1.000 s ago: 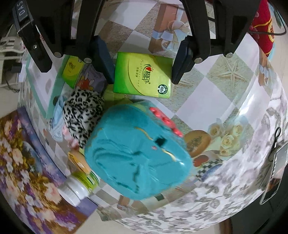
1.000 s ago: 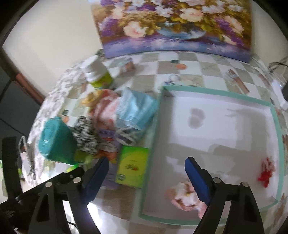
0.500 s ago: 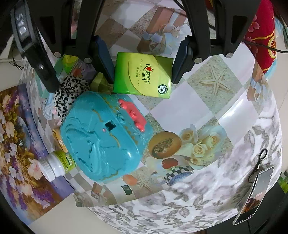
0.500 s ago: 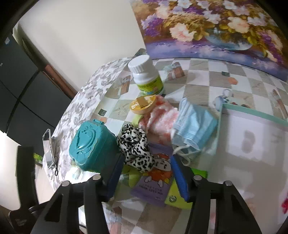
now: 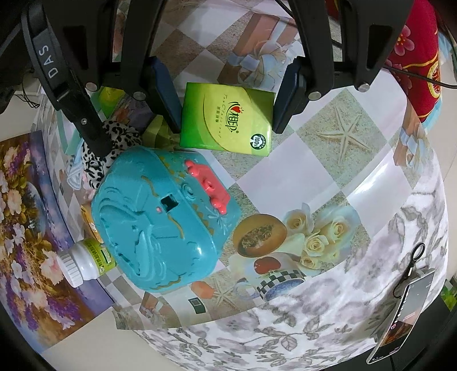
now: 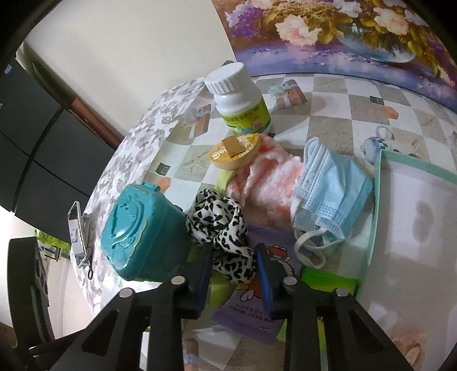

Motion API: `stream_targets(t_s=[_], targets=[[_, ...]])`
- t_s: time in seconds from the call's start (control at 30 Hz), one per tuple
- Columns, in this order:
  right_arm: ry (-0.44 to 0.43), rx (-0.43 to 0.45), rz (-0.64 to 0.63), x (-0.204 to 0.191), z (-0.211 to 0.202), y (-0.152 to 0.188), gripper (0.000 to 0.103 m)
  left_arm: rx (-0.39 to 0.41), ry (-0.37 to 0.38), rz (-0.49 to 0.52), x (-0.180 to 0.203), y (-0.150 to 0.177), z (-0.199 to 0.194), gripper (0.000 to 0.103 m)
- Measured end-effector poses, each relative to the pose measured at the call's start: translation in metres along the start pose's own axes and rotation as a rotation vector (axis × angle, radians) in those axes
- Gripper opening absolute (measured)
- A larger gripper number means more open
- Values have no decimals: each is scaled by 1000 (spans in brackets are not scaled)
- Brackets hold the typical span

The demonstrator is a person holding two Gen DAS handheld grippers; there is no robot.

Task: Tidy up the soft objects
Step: 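Grasp the green tissue pack with the left tool while the right tool grasps the leopard scrunchie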

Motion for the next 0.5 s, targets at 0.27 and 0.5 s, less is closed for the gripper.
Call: stream_targets(t_s=[0.27, 0.5], targets=[[-12, -1, -6, -3, -1, 2, 11, -2, -3, -5, -2, 1, 1, 65], [-19, 24, 5, -3, -12, -2, 9, 10, -7, 0, 0, 0, -3, 65]])
Point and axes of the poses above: each gripper's, at about its wrist camera, not at the fingertips, and z roughly the way its jaws point, x to its right, y to its underside, the point moved 2 cm from there along z, roughly the way its jaws point, and after that the axes turned 14 degrees about x, right-handed, at the moved point
